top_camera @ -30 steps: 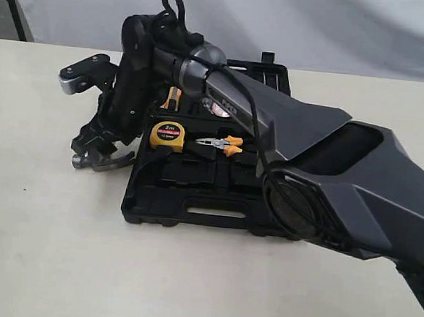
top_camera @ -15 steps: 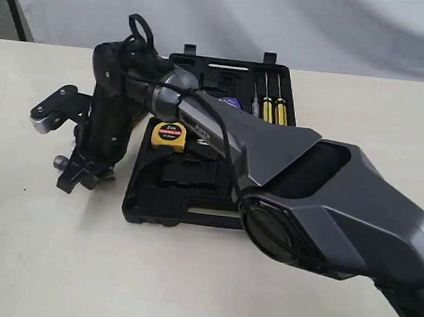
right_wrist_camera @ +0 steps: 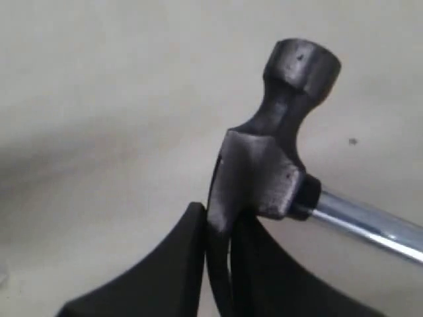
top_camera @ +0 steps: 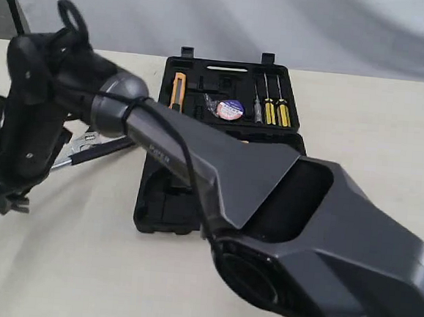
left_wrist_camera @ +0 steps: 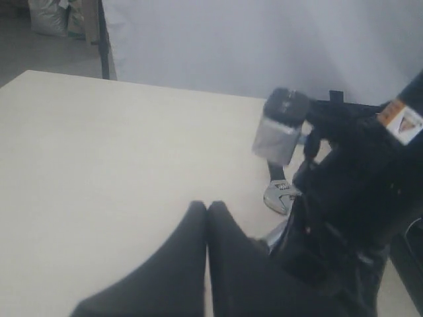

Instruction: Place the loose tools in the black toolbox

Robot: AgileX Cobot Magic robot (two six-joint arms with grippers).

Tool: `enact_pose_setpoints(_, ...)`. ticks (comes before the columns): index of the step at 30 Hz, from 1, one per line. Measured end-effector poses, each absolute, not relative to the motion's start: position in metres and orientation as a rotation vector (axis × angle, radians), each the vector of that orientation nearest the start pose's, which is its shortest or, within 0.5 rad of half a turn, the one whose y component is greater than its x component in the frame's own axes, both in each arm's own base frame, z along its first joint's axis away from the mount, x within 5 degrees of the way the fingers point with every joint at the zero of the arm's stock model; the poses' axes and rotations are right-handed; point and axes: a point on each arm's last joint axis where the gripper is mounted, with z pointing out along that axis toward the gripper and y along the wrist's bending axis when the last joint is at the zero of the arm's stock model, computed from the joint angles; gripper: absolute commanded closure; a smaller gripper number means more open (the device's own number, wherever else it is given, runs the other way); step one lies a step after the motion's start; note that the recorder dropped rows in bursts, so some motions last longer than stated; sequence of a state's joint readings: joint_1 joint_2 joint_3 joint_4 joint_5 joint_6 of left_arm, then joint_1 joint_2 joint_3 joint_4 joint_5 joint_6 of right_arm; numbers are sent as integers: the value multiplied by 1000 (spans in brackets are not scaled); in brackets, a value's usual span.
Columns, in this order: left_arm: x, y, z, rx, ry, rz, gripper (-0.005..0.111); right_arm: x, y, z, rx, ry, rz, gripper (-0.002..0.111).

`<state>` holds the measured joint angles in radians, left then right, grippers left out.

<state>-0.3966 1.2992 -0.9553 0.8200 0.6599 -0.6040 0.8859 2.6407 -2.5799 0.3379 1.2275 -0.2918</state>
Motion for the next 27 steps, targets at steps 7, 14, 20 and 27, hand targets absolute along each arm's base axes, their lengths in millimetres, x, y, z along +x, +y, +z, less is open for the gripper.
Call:
enact_pose_setpoints(7,264,-66,308,323,2224,377,105,313,454,159,-1485,2451,627,52)
enact_pose_setpoints(14,264,-66,308,323,2224,377,105,314,453,161,-1478,2451,629,46)
enact_pose_setpoints(20,264,-66,308,323,2224,377,105,322,440,208,-1612,2213,602,46)
enact_pose_setpoints(27,264,-66,308,323,2224,377,105,337,430,207,-1934,1860,417,46)
